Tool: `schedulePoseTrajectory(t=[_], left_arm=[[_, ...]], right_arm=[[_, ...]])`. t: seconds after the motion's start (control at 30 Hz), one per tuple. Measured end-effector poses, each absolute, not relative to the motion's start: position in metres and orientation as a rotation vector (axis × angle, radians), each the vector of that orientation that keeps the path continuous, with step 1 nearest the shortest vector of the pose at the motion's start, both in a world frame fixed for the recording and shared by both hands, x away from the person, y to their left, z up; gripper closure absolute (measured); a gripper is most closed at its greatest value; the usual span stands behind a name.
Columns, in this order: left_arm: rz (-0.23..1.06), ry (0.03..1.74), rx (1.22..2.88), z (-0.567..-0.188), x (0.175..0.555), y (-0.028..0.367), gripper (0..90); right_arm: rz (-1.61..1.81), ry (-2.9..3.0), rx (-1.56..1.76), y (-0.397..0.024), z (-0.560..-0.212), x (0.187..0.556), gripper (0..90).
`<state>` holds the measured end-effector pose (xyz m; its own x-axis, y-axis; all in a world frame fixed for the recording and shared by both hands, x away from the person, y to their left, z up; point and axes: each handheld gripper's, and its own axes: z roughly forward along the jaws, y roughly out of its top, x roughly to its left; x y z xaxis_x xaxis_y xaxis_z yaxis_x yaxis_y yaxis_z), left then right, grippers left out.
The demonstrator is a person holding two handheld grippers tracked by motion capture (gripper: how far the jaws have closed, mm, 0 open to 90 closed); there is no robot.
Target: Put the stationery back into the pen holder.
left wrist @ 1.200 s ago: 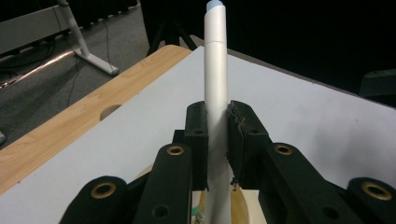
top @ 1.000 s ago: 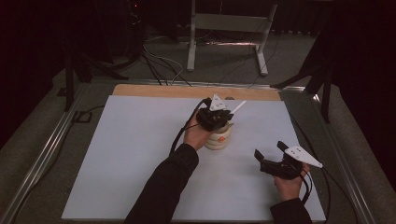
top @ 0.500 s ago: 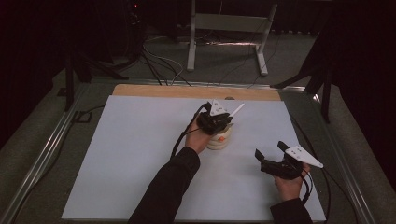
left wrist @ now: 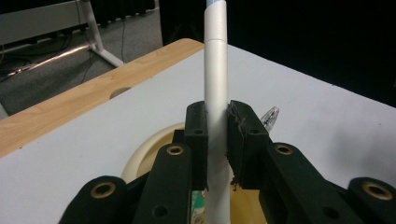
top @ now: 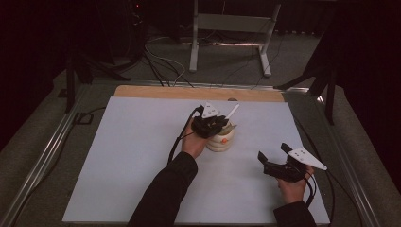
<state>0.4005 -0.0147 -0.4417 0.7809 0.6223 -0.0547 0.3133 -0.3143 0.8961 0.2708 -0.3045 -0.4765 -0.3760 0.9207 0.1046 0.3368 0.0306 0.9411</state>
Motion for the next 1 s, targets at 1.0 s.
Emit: schedulePoseTrajectory(t=[1.0], left_arm=[[0.34,0.712,1.863,-0.442,0.393,-0.006,79.2]], right_arm=[[1.345,1.757,1.275,-0.304,-0.477,0.271,0.1]])
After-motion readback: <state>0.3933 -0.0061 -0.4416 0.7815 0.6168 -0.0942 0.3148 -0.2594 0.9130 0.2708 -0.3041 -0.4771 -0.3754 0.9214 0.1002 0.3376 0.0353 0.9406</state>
